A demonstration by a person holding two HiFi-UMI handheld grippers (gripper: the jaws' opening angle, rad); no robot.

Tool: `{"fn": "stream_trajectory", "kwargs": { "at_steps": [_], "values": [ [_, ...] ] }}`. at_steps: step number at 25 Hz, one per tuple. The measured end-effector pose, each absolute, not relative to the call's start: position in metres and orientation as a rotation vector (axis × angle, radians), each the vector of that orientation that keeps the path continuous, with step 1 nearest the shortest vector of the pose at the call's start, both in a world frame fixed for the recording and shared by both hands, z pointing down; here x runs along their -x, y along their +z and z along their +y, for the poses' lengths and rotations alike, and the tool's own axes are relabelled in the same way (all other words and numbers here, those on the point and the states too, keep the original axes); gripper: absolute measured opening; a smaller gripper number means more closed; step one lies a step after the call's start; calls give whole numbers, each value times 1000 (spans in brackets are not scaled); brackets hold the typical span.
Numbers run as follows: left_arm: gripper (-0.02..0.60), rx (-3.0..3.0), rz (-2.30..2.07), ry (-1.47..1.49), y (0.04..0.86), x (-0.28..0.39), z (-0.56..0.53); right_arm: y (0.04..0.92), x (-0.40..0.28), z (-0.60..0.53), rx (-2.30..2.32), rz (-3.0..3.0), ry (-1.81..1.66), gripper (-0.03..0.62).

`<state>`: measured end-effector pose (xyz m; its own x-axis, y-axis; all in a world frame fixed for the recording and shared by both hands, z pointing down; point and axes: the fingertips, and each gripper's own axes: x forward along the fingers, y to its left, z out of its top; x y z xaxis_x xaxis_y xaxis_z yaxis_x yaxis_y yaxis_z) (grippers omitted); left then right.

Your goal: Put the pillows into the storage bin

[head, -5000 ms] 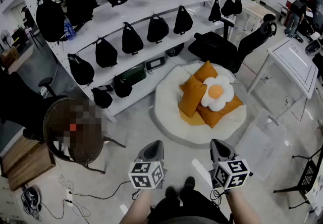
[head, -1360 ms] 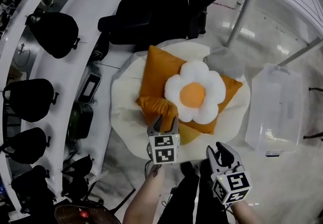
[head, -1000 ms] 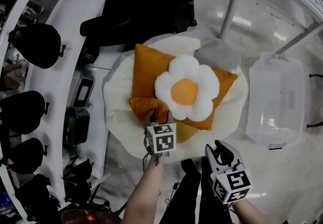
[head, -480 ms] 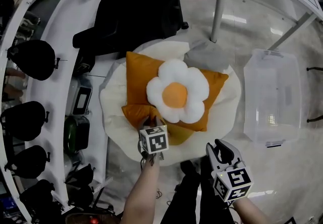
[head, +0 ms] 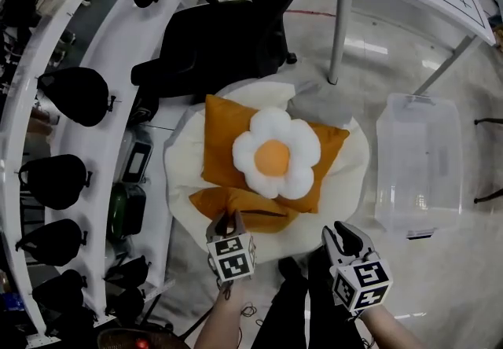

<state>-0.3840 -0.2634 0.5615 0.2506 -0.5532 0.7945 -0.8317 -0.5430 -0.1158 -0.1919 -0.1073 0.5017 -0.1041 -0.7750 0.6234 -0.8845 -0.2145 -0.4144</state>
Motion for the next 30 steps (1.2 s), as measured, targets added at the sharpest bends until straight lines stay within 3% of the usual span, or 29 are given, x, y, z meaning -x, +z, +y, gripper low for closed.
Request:
{"fn": "stream_trajectory", "kwargs": {
  "at_steps": [18, 30],
  "values": [
    [56, -2508, -910, 1012, 438, 268, -177, 428, 138, -27, -2367, -1640, 1157, 100],
    [55, -2751, -447, 967, 397, 141, -88, 398, 86, 100, -2710, -1235, 1130, 97]
  ]
}}
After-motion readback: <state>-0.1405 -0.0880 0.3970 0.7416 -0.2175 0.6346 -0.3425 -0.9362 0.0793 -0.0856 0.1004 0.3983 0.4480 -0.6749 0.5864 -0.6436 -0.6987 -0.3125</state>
